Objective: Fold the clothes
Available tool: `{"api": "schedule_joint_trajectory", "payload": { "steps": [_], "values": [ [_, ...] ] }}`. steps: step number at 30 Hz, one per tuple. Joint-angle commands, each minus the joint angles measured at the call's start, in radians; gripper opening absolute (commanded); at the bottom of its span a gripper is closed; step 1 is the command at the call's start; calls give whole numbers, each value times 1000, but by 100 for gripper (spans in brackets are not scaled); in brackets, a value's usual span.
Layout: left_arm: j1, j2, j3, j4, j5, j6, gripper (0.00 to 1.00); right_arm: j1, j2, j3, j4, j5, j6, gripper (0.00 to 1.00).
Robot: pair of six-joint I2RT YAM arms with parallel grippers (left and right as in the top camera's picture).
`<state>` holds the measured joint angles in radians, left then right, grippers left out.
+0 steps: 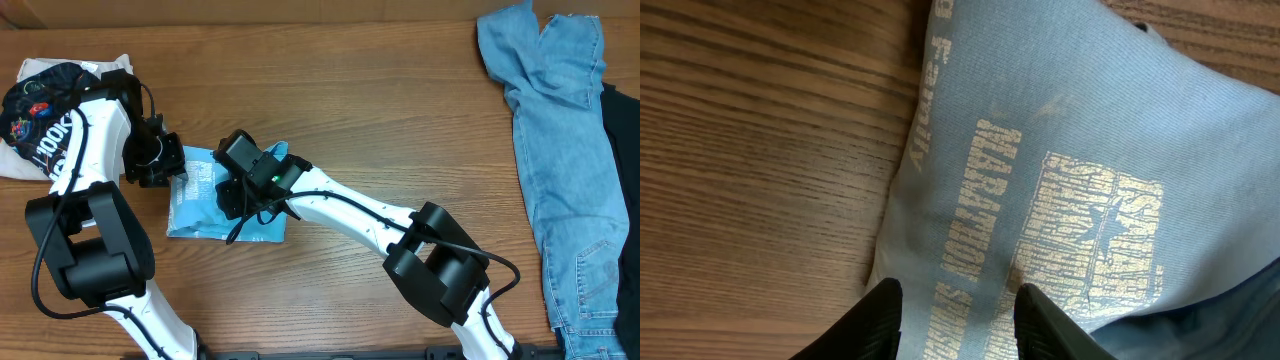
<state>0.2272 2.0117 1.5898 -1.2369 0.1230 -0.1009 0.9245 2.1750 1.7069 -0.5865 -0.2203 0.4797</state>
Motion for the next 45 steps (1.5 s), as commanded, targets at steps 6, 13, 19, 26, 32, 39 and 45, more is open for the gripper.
{"api": "schedule_joint_trajectory", "payload": {
  "steps": [6,13,19,26,32,39,45],
  "values": [
    [2,11,-8,0,9,12,40,11,1,5,74,-68,24,41],
    [2,11,-8,-5,8,12,41,18,3,5,88,-64,50,41],
    [2,11,-8,-8,8,12,41,18,45,5,80,-61,79,40],
    [2,11,-8,-9,8,12,41,17,59,5,67,-61,78,5],
    [2,11,-8,-11,8,13,41,-2,39,5,-56,-4,79,4],
    [2,11,-8,-8,8,13,41,-40,-27,5,-240,150,79,4],
    [2,11,-8,-11,8,19,41,-76,-38,5,-363,160,99,4]
  ]
}}
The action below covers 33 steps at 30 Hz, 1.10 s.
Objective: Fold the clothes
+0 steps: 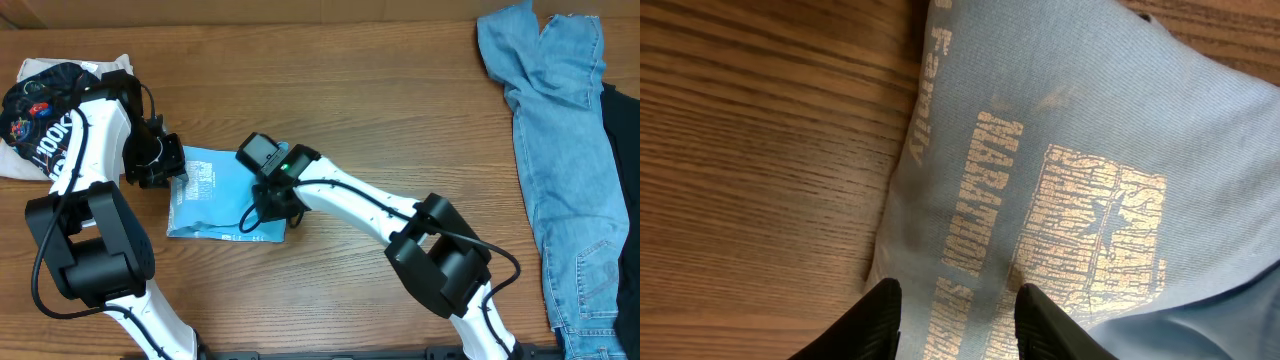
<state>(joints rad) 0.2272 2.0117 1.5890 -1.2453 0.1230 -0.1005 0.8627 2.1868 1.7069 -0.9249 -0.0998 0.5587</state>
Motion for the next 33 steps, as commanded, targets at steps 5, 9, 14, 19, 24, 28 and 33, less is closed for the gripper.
{"api": "schedule_joint_trajectory", "payload": {
  "steps": [5,9,14,19,24,28,33],
  "values": [
    [2,11,-7,1,8,19,41,-21,-50,5,-100,27,21,4],
    [2,11,-7,1,8,19,41,-21,-50,5,-187,-65,17,4],
    [2,11,-7,2,7,19,41,4,-50,5,-253,-179,14,4],
    [3,11,-7,2,8,19,42,41,-50,5,-259,-188,14,6],
    [3,11,-7,1,8,19,43,75,-49,5,-248,-184,14,15],
    [2,10,-7,-1,8,19,41,77,-49,5,-267,-111,14,24],
    [6,2,22,-17,10,19,41,37,-50,5,-349,-13,15,23]
  ]
}}
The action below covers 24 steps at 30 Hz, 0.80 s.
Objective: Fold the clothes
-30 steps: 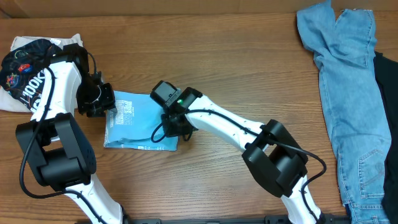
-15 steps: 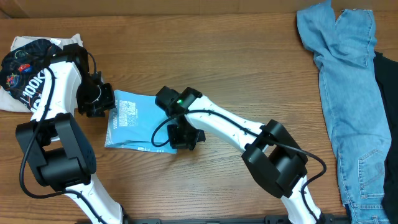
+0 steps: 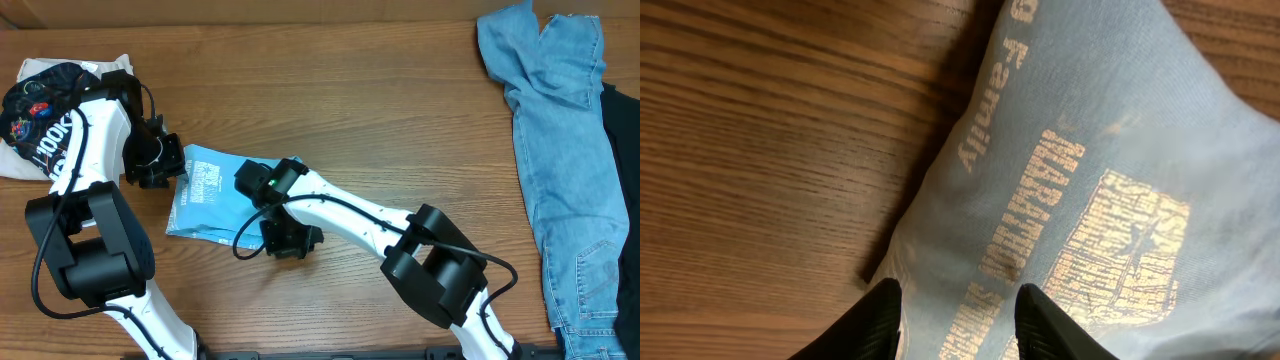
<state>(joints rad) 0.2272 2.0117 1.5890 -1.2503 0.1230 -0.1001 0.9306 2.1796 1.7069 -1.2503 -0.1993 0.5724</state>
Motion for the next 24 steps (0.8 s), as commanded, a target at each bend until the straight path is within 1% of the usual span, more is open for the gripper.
{"api": "schedule_joint_trajectory", "payload": {
  "steps": [1,5,9,11,13,15,17,18,20,24],
  "values": [
    [6,-5,36,-22,13,19,41,-41,-42,5,-39,106,1,23],
    [6,-42,100,-48,64,30,41,-70,-55,5,-87,188,0,22],
    [-4,-98,142,-55,105,42,42,-78,-124,8,-97,220,-30,22],
    [-12,-121,142,-55,160,66,42,-78,-171,9,-71,236,-38,22],
    [-24,-124,142,-59,196,95,42,-82,-203,9,-13,224,-92,22],
    [-41,-119,130,-54,187,99,43,-88,-215,9,70,172,-190,21],
    [-56,-119,106,-42,188,101,42,-101,-210,9,143,81,-267,20],
    [-67,-119,90,-37,189,100,42,-110,-202,9,173,31,-287,18],
    [-95,-119,48,-19,187,101,42,-129,-178,9,217,-60,-292,16],
    [-130,-119,-61,47,154,92,42,-143,-117,9,246,-155,-292,14]
  ]
}}
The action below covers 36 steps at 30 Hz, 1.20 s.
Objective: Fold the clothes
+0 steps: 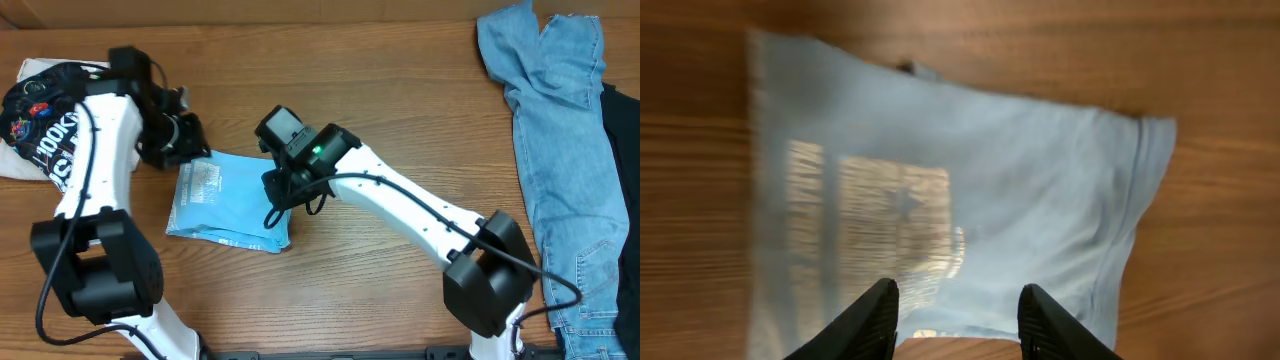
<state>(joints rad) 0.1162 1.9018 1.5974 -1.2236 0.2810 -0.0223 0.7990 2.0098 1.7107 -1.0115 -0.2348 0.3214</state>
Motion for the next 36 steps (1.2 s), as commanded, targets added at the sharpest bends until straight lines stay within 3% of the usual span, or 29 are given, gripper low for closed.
{"api": "schedule_joint_trajectory", "payload": {
  "steps": [1,13,30,36],
  "values": [
    [-19,-9,-95,37,-7,14,43,-11,68,5,6,-127,-42,14],
    [41,-9,-367,175,-188,-110,44,-6,175,-23,0,-152,-37,15],
    [40,-9,-409,154,-187,-121,49,-11,232,-65,26,-229,-37,15],
    [40,-9,-413,86,-117,-139,42,-82,222,-35,-70,-94,-10,8]
  ]
}}
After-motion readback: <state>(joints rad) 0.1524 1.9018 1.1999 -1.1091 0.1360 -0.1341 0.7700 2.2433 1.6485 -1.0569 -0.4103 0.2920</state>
